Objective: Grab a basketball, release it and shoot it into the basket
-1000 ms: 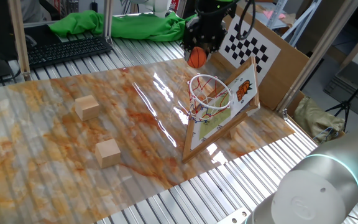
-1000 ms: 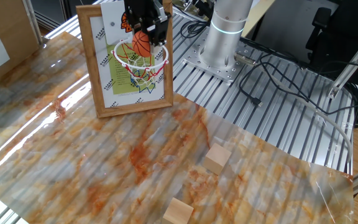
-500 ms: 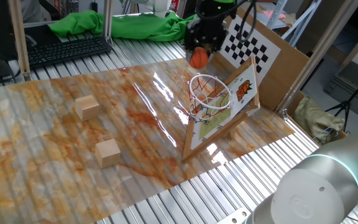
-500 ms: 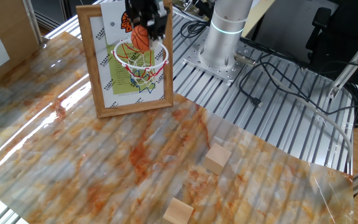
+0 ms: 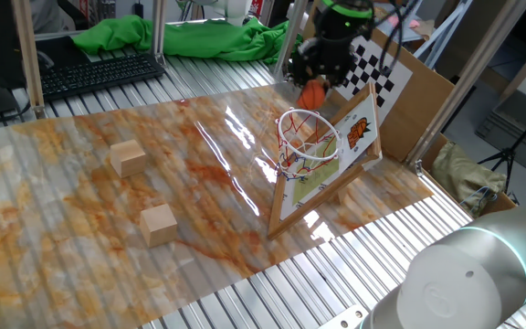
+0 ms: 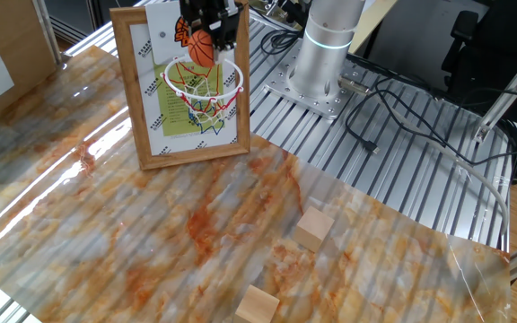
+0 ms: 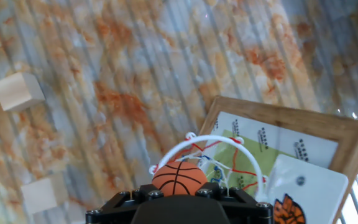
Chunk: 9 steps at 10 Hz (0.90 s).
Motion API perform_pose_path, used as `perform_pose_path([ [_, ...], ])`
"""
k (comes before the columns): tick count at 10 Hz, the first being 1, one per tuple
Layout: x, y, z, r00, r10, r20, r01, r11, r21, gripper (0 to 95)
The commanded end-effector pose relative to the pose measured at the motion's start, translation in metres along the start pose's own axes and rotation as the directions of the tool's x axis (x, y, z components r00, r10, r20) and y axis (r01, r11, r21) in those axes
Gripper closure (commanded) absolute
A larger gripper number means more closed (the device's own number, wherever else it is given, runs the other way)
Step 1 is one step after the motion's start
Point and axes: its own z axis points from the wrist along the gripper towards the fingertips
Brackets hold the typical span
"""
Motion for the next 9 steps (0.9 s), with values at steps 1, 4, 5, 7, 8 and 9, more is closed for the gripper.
perform_pose_path([
  [1,0.004,-0.009,0.005,1.000,-0.006,0.005,0.006,1.000,-0.013,95.0],
  [4,0.008,-0.010,0.009,1.000,0.002,0.010,-0.002,1.000,-0.015,95.0],
  [5,0.009,-0.010,0.010,1.000,0.004,0.010,-0.003,1.000,-0.017,95.0],
  [7,0.012,-0.010,0.015,1.000,0.005,0.016,-0.005,1.000,-0.021,95.0],
  [8,0.012,-0.010,0.016,1.000,0.006,0.015,-0.006,1.000,-0.024,95.0],
  [9,0.013,-0.010,0.018,1.000,0.010,0.015,-0.010,1.000,-0.029,95.0],
])
